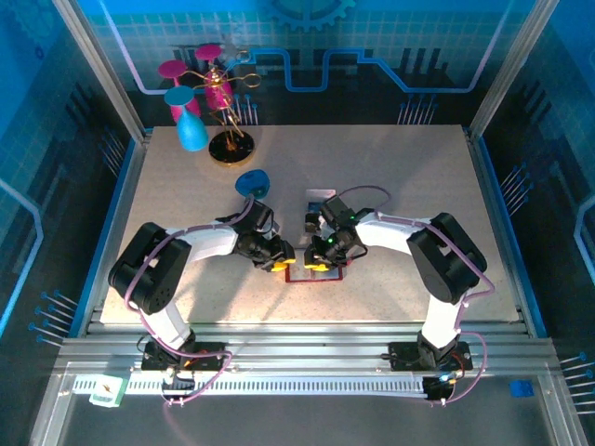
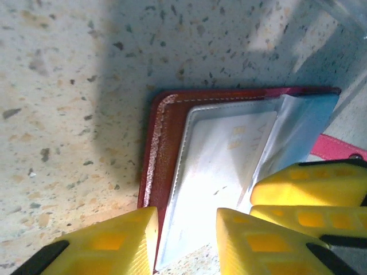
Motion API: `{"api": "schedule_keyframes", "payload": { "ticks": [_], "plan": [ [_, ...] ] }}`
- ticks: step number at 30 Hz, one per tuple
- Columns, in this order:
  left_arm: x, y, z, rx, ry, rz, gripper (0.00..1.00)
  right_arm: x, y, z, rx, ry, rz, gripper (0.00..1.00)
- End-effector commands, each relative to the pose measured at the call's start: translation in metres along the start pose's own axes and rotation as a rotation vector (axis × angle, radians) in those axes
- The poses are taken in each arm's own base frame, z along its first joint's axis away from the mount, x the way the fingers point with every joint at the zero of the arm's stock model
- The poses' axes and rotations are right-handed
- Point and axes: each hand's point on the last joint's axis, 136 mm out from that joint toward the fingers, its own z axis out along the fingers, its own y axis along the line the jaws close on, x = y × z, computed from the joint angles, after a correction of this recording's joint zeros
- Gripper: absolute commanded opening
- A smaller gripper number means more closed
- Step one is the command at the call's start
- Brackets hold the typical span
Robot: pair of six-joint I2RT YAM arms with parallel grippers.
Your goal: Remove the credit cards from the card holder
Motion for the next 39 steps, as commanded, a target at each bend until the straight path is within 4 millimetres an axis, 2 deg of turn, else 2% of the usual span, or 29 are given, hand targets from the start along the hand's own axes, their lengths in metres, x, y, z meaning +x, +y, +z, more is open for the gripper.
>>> {"api": "schedule_keyframes", "payload": {
  "ticks": [1, 4, 11, 20, 31, 39],
  "plan": [
    [0.006, 0.016, 0.006, -0.028, 0.031, -0.043, 0.22, -0.004, 0.017, -0.009, -0.055, -0.018, -0.007, 0.26],
    [0.007, 0.016, 0.008, -0.024, 0.038, -0.047, 0.14, -0.007, 0.018, -0.006, -0.078, -0.024, 0.002, 0.24],
    [0.006, 0.013, 0.006, -0.026, 0.037, -0.041, 0.08, -0.010, 0.012, 0.003, -0.097, -0.005, 0.021, 0.24],
    [0.009, 0.028, 0.013, -0.065, 0.054, -0.061, 0.07, -0.009, -0.004, 0.006, -0.033, -0.002, 0.019, 0.23],
    [0.009, 0.028, 0.012, -0.079, 0.058, -0.056, 0.07, -0.005, -0.018, 0.011, 0.012, 0.014, 0.024, 0.23],
    [0.009, 0.030, 0.013, -0.088, 0.062, -0.061, 0.07, -0.002, -0.026, 0.006, 0.065, 0.010, 0.017, 0.23]
  ]
}}
